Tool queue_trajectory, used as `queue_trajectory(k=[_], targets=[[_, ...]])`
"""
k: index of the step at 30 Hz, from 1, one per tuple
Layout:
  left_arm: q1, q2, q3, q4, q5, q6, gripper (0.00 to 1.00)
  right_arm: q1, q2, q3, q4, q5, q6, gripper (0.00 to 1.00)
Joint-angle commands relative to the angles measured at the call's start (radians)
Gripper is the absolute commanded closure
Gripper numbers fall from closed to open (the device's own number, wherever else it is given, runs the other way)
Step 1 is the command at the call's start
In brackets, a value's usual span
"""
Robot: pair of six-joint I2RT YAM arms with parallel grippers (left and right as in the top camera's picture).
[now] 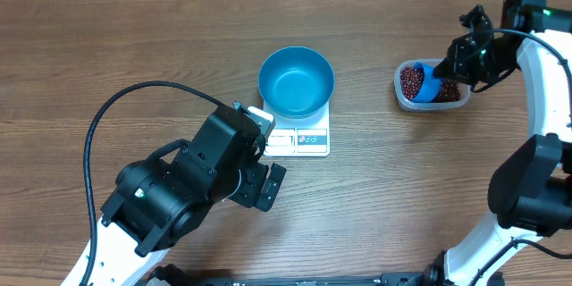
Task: Scoop item into bowl and weigh 150g on scale
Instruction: 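Drag the blue scoop through the beans with the right gripper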
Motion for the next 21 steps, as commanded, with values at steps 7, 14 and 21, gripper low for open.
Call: queue_trajectory(k=[7,14,21], targets=[[0.002,-0.004,0.012,0.001,0.004,0.015,0.00,-0.057,-0.013,-0.003,0.006,-0.108,-0.037,0.96],[0.002,-0.004,0.013,0.001,0.004,0.015,0.00,-0.064,-0.011,-0.056,0.034,-0.109,-0.037,0.96],[0.002,-0.004,0.013,0.001,0.003,0.015,0.00,-0.064,-0.011,-0.100,0.059,-0.208,-0.061,0.96]])
